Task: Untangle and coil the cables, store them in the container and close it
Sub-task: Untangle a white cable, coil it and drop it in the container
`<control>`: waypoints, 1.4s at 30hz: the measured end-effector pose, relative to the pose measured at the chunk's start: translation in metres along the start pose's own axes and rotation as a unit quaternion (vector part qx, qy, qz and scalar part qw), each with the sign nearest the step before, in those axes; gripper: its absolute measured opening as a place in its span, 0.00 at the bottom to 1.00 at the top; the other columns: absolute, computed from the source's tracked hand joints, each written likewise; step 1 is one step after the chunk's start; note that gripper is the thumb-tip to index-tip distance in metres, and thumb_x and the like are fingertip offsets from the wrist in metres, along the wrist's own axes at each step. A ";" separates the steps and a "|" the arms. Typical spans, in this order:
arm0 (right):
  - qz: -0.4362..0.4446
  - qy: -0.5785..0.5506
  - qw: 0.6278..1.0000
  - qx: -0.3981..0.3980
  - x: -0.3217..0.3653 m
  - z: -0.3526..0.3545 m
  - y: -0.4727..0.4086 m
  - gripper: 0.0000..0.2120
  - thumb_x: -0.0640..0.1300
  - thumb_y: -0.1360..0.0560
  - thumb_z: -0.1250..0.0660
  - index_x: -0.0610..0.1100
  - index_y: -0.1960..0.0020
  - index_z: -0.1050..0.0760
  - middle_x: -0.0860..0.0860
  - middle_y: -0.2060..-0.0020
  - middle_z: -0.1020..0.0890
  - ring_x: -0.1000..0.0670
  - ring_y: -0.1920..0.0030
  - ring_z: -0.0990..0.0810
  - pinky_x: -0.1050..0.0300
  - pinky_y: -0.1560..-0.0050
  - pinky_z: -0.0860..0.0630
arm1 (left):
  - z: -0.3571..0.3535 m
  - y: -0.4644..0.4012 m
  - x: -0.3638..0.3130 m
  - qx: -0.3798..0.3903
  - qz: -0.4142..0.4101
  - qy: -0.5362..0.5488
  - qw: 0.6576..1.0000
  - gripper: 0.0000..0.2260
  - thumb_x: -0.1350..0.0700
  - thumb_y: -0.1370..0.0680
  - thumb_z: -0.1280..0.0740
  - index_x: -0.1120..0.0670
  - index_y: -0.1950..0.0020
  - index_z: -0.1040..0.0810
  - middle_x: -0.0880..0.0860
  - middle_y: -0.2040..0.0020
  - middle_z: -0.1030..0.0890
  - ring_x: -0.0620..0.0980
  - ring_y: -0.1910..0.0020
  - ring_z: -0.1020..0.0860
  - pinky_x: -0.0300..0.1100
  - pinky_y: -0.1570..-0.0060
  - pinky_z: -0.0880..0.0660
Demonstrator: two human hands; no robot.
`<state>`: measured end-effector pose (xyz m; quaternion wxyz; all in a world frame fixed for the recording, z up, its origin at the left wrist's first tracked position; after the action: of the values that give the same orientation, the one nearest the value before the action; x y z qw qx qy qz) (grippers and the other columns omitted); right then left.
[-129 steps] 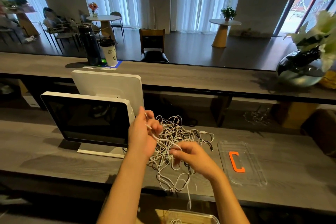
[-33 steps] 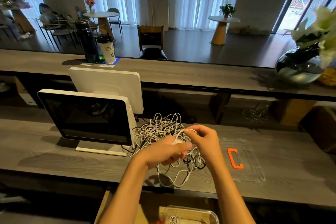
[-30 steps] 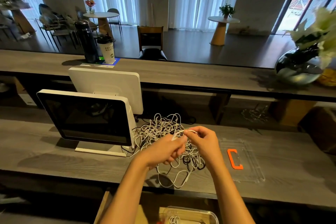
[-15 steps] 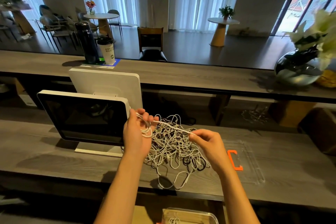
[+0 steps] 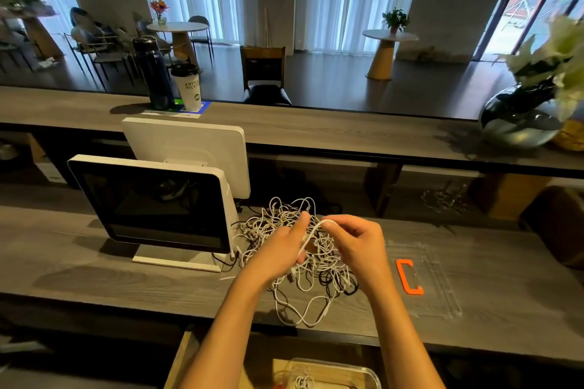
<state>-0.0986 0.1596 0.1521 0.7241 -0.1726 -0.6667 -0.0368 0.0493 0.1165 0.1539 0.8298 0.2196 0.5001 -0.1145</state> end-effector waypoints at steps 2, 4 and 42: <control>-0.013 -0.013 0.999 -0.029 -0.002 0.003 -0.001 0.03 0.37 0.26 0.26 0.43 0.55 0.14 0.52 0.64 0.14 0.57 0.63 0.17 0.65 0.61 0.24 | -0.006 0.005 0.003 0.101 0.005 0.079 0.992 0.34 0.30 0.21 0.52 0.56 0.58 0.20 0.48 0.70 0.28 0.44 0.73 0.34 0.38 0.71 0.38; -0.022 -0.011 0.999 -0.027 -0.005 0.004 -0.001 0.04 0.36 0.28 0.26 0.44 0.57 0.14 0.50 0.62 0.13 0.54 0.59 0.15 0.63 0.58 0.22 | -0.008 0.006 0.004 0.154 -0.045 0.033 0.987 0.25 0.36 0.19 0.42 0.55 0.59 0.23 0.48 0.70 0.30 0.45 0.72 0.35 0.38 0.71 0.39; -0.010 0.047 0.998 0.036 -0.008 0.007 0.000 0.08 0.41 0.27 0.26 0.52 0.63 0.15 0.46 0.67 0.16 0.50 0.64 0.22 0.53 0.61 0.26 | -0.008 0.013 -0.002 0.192 -0.011 0.105 0.976 0.22 0.37 0.19 0.42 0.52 0.62 0.26 0.47 0.71 0.30 0.43 0.74 0.38 0.34 0.76 0.42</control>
<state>-0.1064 0.1603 0.1448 0.7602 -0.1381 -0.6343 -0.0282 0.0475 0.1320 0.1562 0.7139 0.3800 0.5553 -0.1938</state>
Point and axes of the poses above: each hand's wrist, its own y-axis away from the middle knuckle, its own z-axis out of the back of the hand, x = y × z, the point moved 2 cm from there along -y, towards the middle knuckle
